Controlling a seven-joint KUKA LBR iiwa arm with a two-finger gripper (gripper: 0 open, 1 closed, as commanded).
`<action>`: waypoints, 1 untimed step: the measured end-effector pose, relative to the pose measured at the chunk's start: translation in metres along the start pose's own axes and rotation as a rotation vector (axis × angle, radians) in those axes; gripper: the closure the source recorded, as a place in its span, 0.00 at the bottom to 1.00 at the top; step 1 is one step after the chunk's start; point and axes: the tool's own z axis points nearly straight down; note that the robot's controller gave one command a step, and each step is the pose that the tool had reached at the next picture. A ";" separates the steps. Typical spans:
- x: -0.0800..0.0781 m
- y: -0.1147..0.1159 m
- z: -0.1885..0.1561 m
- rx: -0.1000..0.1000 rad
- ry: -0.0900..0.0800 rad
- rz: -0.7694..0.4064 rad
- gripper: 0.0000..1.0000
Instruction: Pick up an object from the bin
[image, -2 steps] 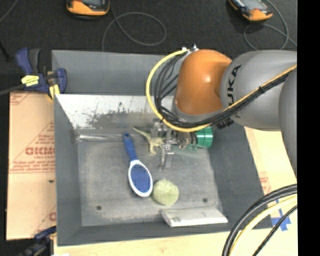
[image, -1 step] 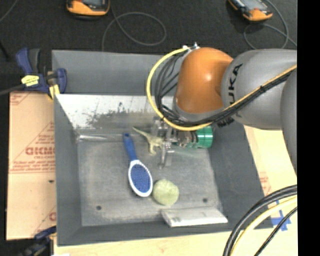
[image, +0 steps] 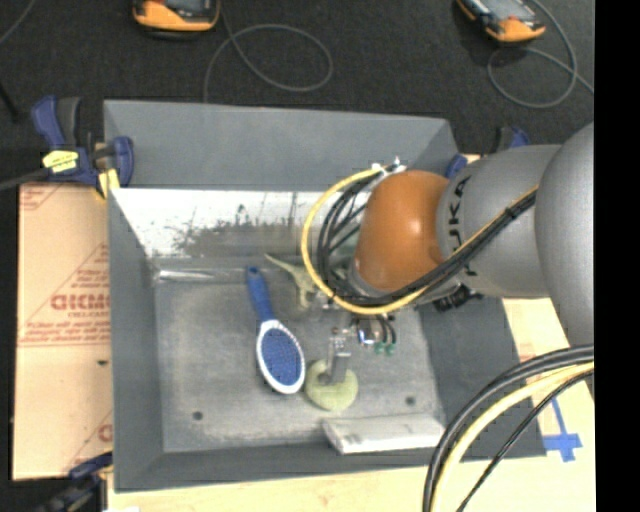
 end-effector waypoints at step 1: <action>0.033 0.003 0.003 0.003 0.010 0.307 0.00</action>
Offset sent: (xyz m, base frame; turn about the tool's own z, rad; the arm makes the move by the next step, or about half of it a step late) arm -0.0545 -0.0303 -0.0065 0.1053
